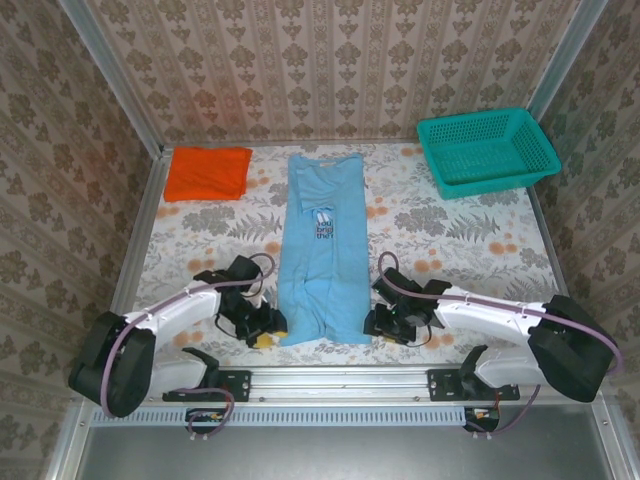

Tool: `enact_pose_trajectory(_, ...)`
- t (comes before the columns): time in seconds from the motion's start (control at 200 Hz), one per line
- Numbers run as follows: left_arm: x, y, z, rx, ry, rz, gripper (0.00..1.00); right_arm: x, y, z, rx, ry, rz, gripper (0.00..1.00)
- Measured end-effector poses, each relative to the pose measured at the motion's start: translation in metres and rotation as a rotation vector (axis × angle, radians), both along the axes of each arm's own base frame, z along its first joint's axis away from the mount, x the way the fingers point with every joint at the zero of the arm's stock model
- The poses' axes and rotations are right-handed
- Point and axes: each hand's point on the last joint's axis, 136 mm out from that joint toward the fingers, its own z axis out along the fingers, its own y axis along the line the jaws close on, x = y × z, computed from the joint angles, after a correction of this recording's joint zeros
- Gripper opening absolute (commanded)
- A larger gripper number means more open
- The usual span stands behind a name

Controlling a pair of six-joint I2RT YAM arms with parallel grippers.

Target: Fold and stack the t-shirts

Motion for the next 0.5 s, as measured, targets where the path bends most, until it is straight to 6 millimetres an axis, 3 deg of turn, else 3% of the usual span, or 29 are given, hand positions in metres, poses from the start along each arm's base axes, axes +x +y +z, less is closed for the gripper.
enact_pose_trajectory(0.19,0.005,-0.015,-0.001,-0.059,0.01,0.005,0.43,0.0,0.008,-0.002,0.024,0.004,0.02,0.42)
enact_pose_trajectory(0.355,0.006,-0.02,-0.006,-0.07,0.015,-0.01,0.3,0.0,0.014,0.0,0.045,-0.006,0.029,0.36)
enact_pose_trajectory(0.5,0.003,-0.02,-0.012,-0.055,0.036,-0.032,0.24,0.002,0.016,0.001,0.055,-0.01,0.026,0.26)
